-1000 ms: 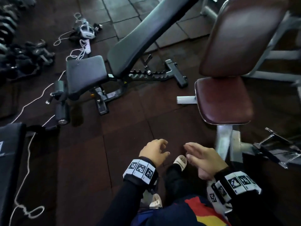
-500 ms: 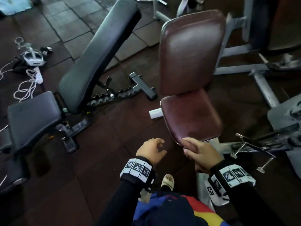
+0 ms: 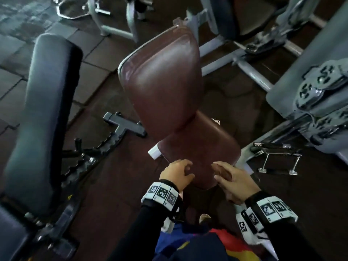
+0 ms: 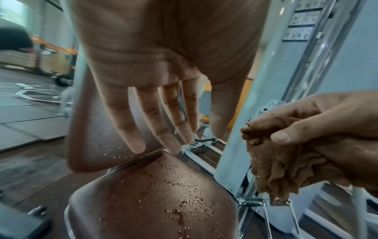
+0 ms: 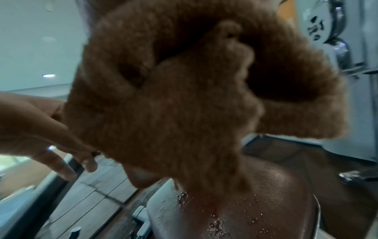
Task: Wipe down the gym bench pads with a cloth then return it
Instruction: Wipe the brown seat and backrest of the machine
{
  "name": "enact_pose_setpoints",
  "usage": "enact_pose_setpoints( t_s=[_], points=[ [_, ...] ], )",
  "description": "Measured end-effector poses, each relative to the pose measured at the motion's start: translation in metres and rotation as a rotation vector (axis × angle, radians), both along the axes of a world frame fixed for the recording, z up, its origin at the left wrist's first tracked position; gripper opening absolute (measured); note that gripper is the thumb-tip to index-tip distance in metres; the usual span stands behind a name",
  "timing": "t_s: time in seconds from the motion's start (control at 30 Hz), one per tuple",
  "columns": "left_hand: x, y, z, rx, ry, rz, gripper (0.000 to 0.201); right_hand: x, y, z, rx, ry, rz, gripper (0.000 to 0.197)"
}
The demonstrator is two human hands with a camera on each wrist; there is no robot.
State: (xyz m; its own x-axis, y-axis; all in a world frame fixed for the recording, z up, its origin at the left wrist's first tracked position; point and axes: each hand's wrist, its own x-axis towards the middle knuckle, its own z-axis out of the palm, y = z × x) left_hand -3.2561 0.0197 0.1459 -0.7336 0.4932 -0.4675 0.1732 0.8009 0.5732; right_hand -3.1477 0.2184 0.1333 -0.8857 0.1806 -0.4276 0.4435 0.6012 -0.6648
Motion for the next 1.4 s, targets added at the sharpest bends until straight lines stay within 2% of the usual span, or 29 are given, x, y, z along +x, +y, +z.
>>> enact_pose_setpoints(
  t_s=[0.2,0.33,0.5,0.67,0.83,0.97,1.17,1.3,1.4],
  points=[
    [-0.051,0.027,-0.021,-0.034,-0.061,-0.155,0.036,-0.021,0.009,-0.018,0.007,-0.088,-0.144,0.046],
    [-0.07,0.055,-0.044,-0.053,-0.095,-0.178,0.035,-0.035,0.032,-0.038,-0.006,-0.167,-0.284,0.048],
    [-0.091,0.088,-0.096,-0.102,-0.107,-0.172,0.035,-0.066,0.071,-0.087,0.081,-0.236,-0.278,0.055],
    [-0.11,0.099,-0.155,-0.169,0.011,-0.217,0.045,-0.085,0.098,-0.142,0.236,-0.179,-0.251,0.061],
    [-0.12,0.087,-0.204,-0.437,0.13,-0.341,0.072,-0.077,0.098,-0.19,0.423,-0.092,-0.22,0.063],
    [-0.117,0.075,-0.233,-0.449,0.099,-0.37,0.075,-0.058,0.088,-0.22,0.462,-0.106,-0.134,0.059],
    [-0.111,0.069,-0.256,-0.424,0.171,-0.341,0.072,-0.065,0.094,-0.238,0.467,-0.064,-0.186,0.052],
    [-0.111,0.068,-0.258,-0.398,0.171,-0.338,0.071,-0.104,0.11,-0.238,0.508,-0.06,-0.213,0.051],
    [-0.111,0.068,-0.257,-0.386,0.159,-0.333,0.072,-0.135,0.101,-0.234,0.551,-0.058,-0.13,0.051]
  ],
)
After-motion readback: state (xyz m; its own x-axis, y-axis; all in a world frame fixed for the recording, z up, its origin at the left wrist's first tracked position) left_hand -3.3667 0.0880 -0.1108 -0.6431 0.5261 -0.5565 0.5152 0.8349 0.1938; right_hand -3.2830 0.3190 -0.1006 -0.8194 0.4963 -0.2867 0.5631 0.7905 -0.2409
